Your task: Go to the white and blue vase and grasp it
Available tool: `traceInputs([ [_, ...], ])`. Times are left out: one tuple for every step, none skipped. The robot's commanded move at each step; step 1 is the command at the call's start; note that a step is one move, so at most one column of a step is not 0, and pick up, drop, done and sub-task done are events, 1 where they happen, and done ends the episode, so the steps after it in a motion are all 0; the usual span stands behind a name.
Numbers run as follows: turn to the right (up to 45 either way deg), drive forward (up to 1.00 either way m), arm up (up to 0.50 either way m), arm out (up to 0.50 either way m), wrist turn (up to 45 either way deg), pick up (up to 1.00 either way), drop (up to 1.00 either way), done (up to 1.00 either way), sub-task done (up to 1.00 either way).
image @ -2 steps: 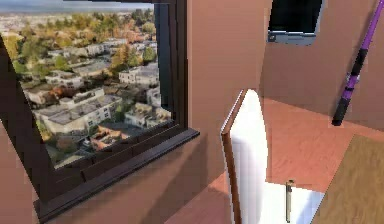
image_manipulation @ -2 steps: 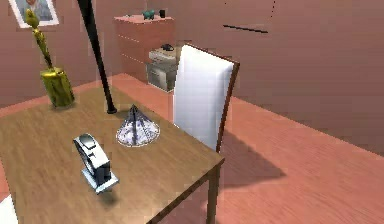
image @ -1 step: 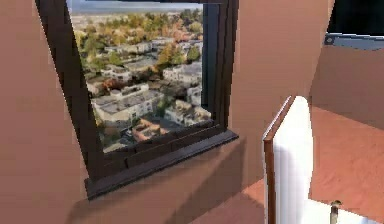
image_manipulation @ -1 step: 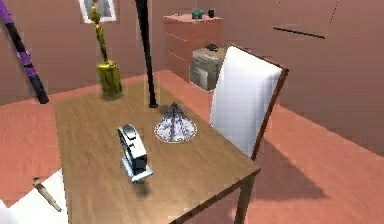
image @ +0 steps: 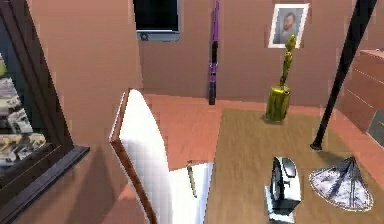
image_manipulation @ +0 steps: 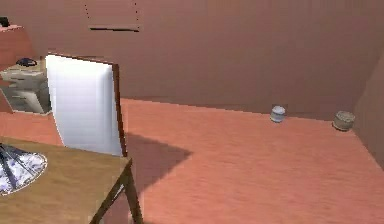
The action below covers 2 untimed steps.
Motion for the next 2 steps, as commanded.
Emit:
traceInputs([
  [39.0,0.00,0.00,0.00,0.0,0.00,0.00,0.00,0.00],
  [3.0,0.00,0.00,0.00,0.0,0.00,0.00,0.00,0.00],
])
